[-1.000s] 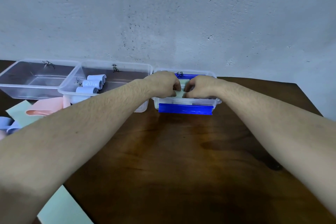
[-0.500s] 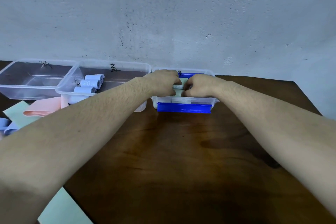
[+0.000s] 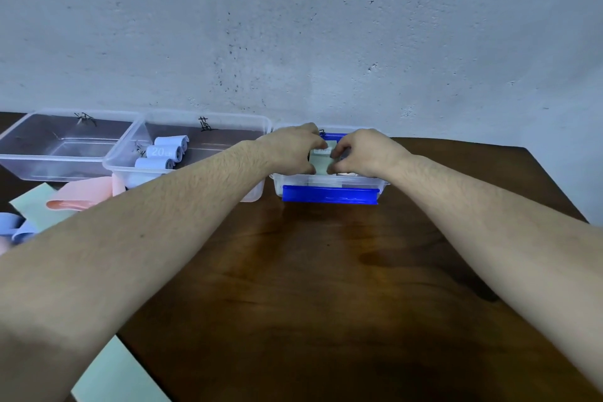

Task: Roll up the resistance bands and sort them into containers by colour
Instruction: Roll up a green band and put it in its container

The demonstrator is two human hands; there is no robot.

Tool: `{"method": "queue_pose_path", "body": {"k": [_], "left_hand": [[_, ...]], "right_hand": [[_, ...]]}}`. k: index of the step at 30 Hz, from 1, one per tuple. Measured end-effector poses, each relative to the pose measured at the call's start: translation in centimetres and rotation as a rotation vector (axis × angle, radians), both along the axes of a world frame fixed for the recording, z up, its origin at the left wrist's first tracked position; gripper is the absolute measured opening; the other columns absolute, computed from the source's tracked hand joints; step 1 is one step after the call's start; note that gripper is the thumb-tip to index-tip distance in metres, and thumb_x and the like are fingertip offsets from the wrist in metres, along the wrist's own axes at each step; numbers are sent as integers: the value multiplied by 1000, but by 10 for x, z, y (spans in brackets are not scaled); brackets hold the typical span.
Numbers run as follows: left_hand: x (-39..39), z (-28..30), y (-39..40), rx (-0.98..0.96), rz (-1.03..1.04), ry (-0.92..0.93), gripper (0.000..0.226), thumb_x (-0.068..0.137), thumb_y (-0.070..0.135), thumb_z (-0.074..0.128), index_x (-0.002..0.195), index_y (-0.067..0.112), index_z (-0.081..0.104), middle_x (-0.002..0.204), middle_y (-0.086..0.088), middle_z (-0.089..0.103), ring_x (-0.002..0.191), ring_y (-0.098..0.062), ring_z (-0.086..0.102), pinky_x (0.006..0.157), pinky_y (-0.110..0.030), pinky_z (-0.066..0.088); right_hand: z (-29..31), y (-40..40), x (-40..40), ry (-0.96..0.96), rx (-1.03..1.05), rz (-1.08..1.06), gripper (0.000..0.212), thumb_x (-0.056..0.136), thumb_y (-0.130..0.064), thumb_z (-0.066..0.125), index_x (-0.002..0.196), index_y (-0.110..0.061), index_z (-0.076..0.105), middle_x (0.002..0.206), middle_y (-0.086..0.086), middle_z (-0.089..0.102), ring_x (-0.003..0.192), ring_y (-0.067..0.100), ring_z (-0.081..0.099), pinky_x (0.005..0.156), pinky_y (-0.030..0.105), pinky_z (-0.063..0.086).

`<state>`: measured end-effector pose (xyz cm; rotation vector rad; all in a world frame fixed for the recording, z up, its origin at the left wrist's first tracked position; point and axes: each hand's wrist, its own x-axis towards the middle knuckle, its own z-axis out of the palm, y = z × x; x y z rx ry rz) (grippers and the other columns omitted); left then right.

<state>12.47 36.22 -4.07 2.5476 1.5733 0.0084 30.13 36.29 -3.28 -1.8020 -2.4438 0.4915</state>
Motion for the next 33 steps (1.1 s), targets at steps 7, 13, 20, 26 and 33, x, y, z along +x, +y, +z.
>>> {"method": "queue_pose_path", "body": {"k": [7, 13, 20, 26, 33], "left_hand": [[-1, 0, -4, 95, -22, -14, 40, 91, 30, 68, 129, 21, 61, 125, 1, 53, 114, -18, 52, 92, -29, 42], [-2, -1, 1, 185, -86, 73, 33, 99, 31, 53, 131, 26, 61, 137, 5, 47, 122, -19, 45, 103, -38, 35], [1, -5, 8, 113, -76, 187, 36, 101, 26, 45, 135, 27, 58, 137, 4, 52, 124, -20, 48, 102, -38, 41], [1, -2, 8, 78, -82, 235, 40, 102, 25, 38, 137, 31, 56, 138, 7, 53, 128, -18, 44, 104, -39, 36], [2, -2, 7, 90, -86, 256, 42, 101, 24, 36, 137, 32, 56, 136, 8, 54, 127, -18, 44, 104, -40, 34]], "right_hand": [[0, 2, -1, -110, -96, 72, 36, 89, -43, 68, 122, -30, 70, 123, -11, 68, 114, 11, 58, 100, 30, 48], [2, 9, -6, -195, -118, 114, 37, 90, -42, 68, 125, -29, 69, 122, -10, 68, 111, 12, 59, 99, 30, 49], [2, 12, -7, -321, -131, 218, 42, 99, -41, 57, 135, -21, 59, 130, -1, 64, 118, 20, 57, 100, 34, 47], [9, 15, -2, -333, -256, 244, 43, 104, -41, 47, 140, -18, 52, 136, 1, 58, 122, 21, 53, 104, 33, 42], [12, 18, -3, -278, -303, 238, 32, 104, -39, 46, 127, -20, 55, 105, -6, 61, 95, 15, 59, 87, 33, 49]]}}
